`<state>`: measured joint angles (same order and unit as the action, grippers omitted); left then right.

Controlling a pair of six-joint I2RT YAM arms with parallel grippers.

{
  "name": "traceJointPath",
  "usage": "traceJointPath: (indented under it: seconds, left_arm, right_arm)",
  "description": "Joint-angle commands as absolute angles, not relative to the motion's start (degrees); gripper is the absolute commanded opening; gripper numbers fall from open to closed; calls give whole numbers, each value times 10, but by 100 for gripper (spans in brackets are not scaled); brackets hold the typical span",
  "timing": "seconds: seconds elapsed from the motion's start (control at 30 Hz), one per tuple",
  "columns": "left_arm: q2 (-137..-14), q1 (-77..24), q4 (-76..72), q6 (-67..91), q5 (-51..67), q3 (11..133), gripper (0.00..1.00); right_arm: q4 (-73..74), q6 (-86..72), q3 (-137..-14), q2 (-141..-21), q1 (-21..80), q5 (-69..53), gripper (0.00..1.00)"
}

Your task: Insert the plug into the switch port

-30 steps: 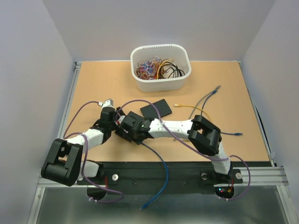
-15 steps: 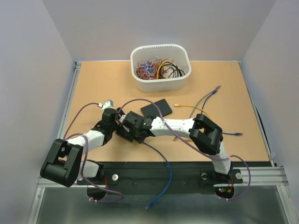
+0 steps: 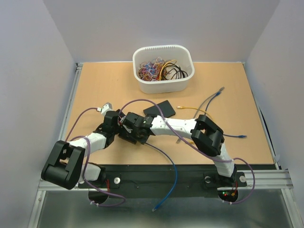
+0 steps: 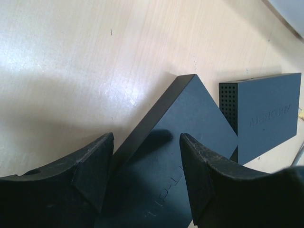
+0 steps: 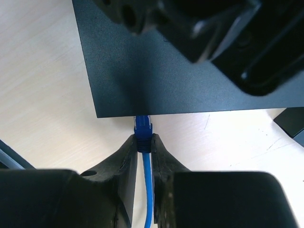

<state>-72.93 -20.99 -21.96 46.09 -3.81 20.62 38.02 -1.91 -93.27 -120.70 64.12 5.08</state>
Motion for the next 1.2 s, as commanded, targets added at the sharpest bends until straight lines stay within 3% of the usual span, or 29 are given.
traceJointPath:
  seconds: [0.0,0.1,0.33,0.6,0.83,0.93,1.03,1.17]
  left_arm:
    - [-740,-311,-186,454,87,186,69]
    - [-745,-315,-204,456,102,182,69]
    - [-759,-323,-243,451,138,171,69]
    - [-761,-327,-247,452,143,170,69]
    - [-752,-327,-229,447,122,175,70]
    - [-744,-327,-196,439,96,195,70]
    - [-740,-326,-171,430,78,216,71]
    - [-744,-323,-155,425,72,239,71]
  right_arm:
    - [63,-72,-1022,-1245,612,62,0]
    - [-16,-79,-990,-1237,611,52,0]
    - [-292,-70,-790,-1152,600,4,0]
    - [-332,-69,-761,-1126,589,-30,0]
    - [-282,-74,-724,-1112,589,-4,1]
    - [-274,-82,-666,-1101,589,32,16]
    - [-270,-91,-623,-1079,589,62,37]
    - [-251,-105,-563,-1031,588,91,51]
